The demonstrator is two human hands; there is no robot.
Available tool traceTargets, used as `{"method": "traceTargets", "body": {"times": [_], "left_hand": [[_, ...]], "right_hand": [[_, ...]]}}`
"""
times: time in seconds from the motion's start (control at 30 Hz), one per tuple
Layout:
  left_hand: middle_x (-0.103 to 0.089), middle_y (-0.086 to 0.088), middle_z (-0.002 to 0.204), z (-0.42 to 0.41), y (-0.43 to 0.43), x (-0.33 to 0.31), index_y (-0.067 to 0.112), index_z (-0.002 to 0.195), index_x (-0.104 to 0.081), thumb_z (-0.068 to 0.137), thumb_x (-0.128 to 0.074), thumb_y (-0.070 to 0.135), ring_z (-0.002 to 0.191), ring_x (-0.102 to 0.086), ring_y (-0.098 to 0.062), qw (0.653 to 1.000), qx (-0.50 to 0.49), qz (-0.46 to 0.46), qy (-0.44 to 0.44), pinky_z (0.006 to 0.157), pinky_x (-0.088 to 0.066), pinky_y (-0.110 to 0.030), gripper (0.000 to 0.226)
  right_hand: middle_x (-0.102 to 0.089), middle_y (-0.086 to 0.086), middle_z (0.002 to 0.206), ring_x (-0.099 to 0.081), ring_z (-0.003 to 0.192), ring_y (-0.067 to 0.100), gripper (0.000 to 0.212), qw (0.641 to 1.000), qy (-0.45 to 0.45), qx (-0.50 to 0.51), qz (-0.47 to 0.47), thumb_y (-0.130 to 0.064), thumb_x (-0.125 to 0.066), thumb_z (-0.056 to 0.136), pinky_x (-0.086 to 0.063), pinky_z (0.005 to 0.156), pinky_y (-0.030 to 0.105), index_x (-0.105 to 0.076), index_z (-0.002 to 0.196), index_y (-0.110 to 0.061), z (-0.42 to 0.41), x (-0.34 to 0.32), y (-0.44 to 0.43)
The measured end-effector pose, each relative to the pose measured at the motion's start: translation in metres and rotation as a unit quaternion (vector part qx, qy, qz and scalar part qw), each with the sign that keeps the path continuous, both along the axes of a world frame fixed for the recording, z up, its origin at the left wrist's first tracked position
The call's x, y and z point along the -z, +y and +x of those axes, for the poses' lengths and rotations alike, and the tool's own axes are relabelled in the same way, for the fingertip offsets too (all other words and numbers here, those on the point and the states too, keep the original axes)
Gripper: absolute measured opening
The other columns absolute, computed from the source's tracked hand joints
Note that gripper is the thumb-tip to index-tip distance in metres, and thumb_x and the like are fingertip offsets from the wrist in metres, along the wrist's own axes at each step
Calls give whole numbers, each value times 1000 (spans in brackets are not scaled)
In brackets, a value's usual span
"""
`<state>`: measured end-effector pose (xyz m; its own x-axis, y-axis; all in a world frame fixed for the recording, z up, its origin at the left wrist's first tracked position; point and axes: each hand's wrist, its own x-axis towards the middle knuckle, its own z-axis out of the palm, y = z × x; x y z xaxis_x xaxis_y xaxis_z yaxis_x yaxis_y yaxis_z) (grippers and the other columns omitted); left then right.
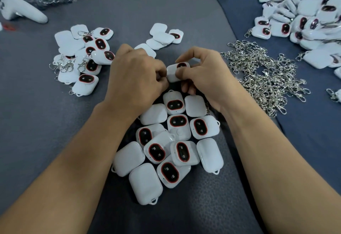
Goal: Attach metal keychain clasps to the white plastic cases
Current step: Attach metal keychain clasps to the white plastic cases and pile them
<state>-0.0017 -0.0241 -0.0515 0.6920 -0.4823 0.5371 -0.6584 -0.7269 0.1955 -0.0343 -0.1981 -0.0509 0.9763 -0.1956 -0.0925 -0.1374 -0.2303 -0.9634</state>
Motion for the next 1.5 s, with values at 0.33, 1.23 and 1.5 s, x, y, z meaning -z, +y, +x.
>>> {"method": "traceTargets", "body": {"times": [0.33, 1.23, 1.5], "left_hand": [[-72, 20, 78, 0, 1, -3, 29, 91, -79, 83, -76, 23, 75, -68, 3, 946, -1, -269, 184, 70, -45, -7, 11], [-66, 8, 77, 3, 4, 2, 25, 87, -80, 78, -82, 27, 72, -53, -8, 988, -12, -118, 97, 65, -38, -23, 10], [-77, 6, 78, 7, -5, -2, 30, 82, -79, 89, -73, 14, 74, -68, -5, 869, 68, -343, 350, 75, -54, -19, 18]], "right_hand": [[-61, 7, 63, -51, 44, 17, 17, 976, 28, -8, 214, 9, -59, 90, -33, 38, 22, -63, 90, -8, 0, -9, -4], [-64, 14, 69, -53, 46, 20, 18, 984, -46, 26, 170, 9, -62, 87, -35, 40, 25, -66, 100, -2, -5, -10, 12], [-67, 10, 69, -53, 44, 14, 17, 949, 11, 33, 313, 5, -54, 93, -35, 39, 20, -64, 98, -7, -1, -15, 6]]}}
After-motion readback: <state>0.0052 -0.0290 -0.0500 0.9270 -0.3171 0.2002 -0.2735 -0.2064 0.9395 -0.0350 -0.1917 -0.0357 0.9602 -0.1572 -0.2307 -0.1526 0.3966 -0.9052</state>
